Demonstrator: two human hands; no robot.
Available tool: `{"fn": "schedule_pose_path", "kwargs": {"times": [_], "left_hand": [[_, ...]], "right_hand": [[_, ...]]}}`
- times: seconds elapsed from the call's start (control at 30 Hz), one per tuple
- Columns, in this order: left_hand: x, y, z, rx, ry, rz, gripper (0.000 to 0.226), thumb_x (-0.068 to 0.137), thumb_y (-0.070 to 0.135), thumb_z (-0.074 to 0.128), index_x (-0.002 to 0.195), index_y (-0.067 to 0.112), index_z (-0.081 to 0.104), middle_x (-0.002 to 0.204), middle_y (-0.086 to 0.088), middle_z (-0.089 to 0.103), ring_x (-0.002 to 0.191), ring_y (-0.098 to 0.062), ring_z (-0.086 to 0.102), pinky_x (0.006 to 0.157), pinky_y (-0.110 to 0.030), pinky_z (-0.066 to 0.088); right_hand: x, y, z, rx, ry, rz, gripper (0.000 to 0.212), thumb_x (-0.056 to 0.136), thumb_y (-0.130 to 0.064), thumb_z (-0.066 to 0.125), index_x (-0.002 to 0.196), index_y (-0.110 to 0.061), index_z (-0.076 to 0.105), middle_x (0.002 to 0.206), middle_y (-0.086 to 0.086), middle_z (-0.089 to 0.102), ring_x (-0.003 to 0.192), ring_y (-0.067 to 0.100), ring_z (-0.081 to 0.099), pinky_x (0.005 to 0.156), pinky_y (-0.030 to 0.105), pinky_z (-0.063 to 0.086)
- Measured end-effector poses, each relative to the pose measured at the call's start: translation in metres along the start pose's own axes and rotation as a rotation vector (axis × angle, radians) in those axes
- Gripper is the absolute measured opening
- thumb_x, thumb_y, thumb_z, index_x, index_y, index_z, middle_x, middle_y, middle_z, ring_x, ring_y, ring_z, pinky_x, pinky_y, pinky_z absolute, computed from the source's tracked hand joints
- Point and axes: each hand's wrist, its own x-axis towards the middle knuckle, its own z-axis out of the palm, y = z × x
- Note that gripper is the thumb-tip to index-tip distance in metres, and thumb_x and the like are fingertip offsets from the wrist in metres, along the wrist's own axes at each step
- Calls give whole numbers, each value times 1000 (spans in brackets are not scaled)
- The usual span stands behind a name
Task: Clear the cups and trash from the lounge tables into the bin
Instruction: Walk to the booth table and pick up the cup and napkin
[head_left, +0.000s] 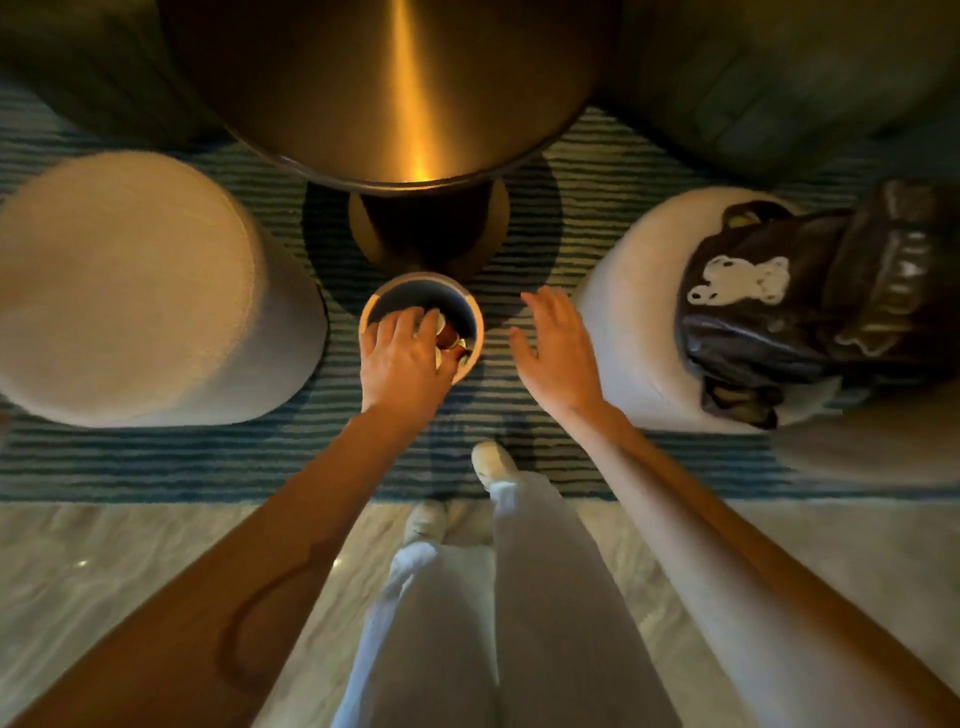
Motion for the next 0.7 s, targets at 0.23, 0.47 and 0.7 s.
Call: {"fn": "schedule_pose_path", "kwargs": {"times": [0.23,0.47,0.7], "left_hand": [[-94,87,-18,119,-67,384,55,93,41,45,141,14,37,144,-9,41,133,-28,34,109,-43,24],[-178,182,-5,243,-136,733,52,92,40,46,138,15,38,142,-9,42,129,-30,38,106,-47,31],[-259,341,31,316,-66,956,54,91,41,49,137,14,42,138,-10,47,125,-28,44,102,-44,36]], "right_hand": [[-176,22,-50,14,209,277,49,96,-32,48,139,-7,46,146,18,43,141,33,31,115,44,28],[-330,79,-102,70,446,494,56,91,-37,43,131,0,54,135,26,52,133,42,42,107,56,37],[-470,186,-172,41,599,639,67,91,-48,31,135,-3,51,139,20,51,135,38,39,111,52,33]]}}
